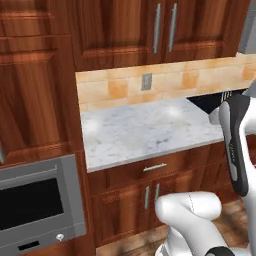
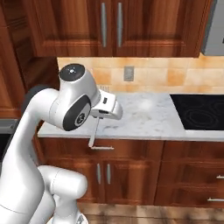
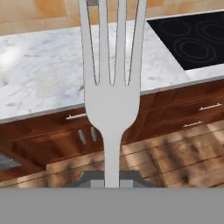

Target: Take the fork and place it on the left side of the plate. Then take the spoon and place it on the right side of the plate. Make sure they're directly next to the plate.

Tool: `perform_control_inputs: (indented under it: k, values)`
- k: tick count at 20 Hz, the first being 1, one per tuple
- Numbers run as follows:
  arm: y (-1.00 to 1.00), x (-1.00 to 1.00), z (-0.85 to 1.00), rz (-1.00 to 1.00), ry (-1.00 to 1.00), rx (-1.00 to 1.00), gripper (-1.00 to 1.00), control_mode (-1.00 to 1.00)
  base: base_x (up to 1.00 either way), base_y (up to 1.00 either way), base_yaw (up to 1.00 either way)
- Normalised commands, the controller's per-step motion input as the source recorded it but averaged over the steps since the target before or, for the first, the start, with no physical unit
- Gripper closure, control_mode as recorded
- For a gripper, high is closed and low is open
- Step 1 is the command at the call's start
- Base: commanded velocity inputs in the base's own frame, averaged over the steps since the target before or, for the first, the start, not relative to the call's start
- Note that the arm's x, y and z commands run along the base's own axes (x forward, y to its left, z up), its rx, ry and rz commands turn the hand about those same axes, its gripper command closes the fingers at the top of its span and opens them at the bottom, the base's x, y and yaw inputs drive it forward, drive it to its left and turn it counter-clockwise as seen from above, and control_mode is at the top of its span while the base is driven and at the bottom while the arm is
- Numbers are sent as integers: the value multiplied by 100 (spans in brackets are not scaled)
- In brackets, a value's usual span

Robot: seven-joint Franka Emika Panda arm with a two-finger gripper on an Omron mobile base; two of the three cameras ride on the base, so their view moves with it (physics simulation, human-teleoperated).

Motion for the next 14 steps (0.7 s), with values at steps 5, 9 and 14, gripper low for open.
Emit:
perform_control_inputs:
  k: [5, 9, 14]
  values:
    - [0, 0, 0, 0, 0, 0, 100, 100, -11, 2, -71]
    - [0, 0, 0, 0, 0, 0, 100, 100, 0, 0, -75]
    - [0, 0, 0, 0, 0, 0, 100, 100, 0, 0, -75]
